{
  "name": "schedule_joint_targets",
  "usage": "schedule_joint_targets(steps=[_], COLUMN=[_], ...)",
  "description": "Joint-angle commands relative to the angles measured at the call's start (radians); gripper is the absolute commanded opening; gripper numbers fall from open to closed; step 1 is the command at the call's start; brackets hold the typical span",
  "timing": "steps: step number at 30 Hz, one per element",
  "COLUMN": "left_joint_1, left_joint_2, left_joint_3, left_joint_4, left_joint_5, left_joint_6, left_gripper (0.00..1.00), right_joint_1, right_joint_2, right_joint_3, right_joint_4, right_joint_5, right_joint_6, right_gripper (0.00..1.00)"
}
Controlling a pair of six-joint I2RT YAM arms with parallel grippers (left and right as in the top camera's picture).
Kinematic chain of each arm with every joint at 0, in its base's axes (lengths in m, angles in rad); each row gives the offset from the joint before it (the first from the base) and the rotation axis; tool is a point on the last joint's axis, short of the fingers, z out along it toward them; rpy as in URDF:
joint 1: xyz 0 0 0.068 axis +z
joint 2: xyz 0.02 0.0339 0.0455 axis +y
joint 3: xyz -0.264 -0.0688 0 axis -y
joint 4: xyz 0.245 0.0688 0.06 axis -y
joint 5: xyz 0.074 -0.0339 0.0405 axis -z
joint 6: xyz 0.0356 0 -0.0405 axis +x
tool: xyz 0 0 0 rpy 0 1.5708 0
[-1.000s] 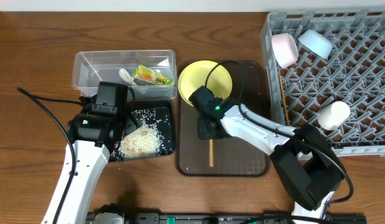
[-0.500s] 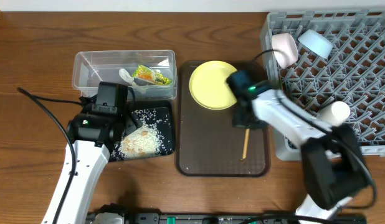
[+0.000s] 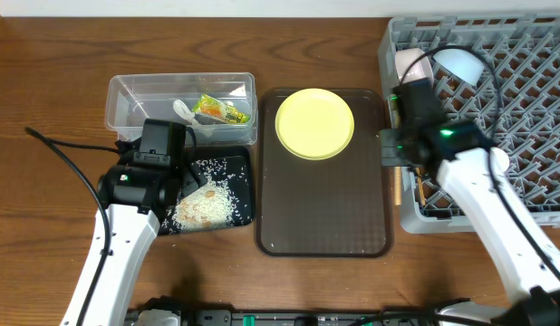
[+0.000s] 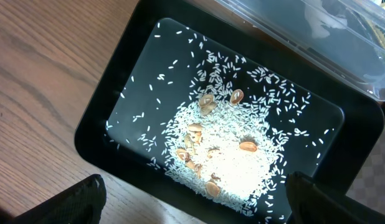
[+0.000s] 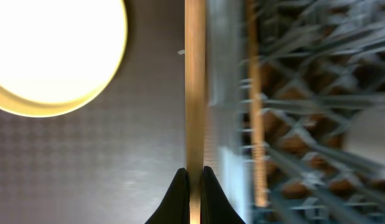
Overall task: Sort waste into correct bins and load items into the dishwasher rack
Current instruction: 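Carry the chopstick into the rack and release it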
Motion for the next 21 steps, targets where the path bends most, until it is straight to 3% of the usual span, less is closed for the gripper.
schedule_joint_targets(steps=[1, 11, 21], left_joint_1=[0.005, 0.005, 0.005], left_joint_2=[0.002, 0.002, 0.002], left_joint_3=[0.017, 0.017, 0.017], left_joint_4=[-0.003, -0.003, -0.003], left_joint_5=[-0.019, -0.019, -0.019], left_joint_6=[0.002, 0.002, 0.002], left_gripper=[0.94, 0.94, 0.94], right_joint_1=[-0.073, -0.250, -0.248], right_joint_2=[-0.033, -0.032, 0.045], right_joint_3=[0.004, 0.005, 0.005], right_joint_4=[-0.011, -0.016, -0.033], right_joint_5=[0.005, -0.174, -0.267], right_joint_6=[-0.129, -0.296, -0.377], right_gripper=[0.01, 0.01, 0.03])
